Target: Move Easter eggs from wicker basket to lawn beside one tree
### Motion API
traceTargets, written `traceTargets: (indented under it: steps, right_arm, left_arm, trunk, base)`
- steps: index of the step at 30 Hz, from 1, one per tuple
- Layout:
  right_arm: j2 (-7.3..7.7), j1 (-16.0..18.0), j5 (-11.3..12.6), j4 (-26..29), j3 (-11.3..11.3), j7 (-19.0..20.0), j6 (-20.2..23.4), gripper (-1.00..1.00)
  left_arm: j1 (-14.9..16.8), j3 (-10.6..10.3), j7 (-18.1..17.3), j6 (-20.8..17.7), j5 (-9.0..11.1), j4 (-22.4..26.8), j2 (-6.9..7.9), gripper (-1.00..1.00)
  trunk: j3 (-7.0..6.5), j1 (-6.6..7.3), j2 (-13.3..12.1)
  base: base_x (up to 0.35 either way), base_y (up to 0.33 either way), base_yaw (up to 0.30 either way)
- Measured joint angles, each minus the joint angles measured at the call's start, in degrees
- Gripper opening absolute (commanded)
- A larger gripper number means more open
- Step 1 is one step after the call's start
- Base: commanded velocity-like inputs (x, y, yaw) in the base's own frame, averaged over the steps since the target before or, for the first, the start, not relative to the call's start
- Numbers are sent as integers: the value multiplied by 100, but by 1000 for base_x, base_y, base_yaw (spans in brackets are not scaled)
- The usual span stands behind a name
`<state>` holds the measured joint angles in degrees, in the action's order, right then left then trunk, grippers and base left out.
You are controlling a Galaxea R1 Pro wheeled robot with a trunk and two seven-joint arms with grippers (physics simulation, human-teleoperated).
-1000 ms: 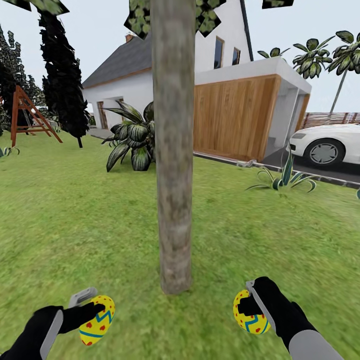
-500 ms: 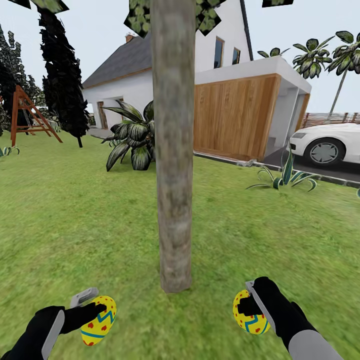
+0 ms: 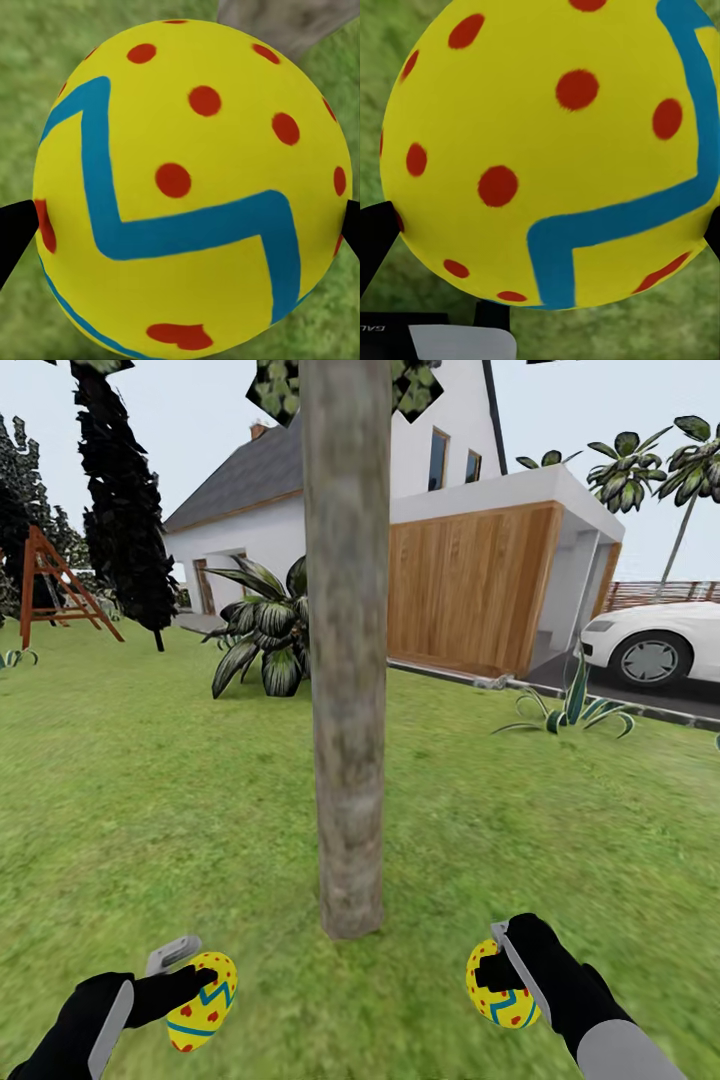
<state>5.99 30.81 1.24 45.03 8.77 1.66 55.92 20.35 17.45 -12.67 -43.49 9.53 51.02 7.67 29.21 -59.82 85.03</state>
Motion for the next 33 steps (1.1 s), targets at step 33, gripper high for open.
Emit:
traceTargets:
  steps: [33]
  right_arm:
    - [-2, 0, -9, 0, 10, -8, 7, -100]
  left_arm:
    - [0, -4, -2, 13, 5, -68, 9, -100]
  trunk:
    - [664, -725, 1324]
  base:
    - [0, 0, 0]
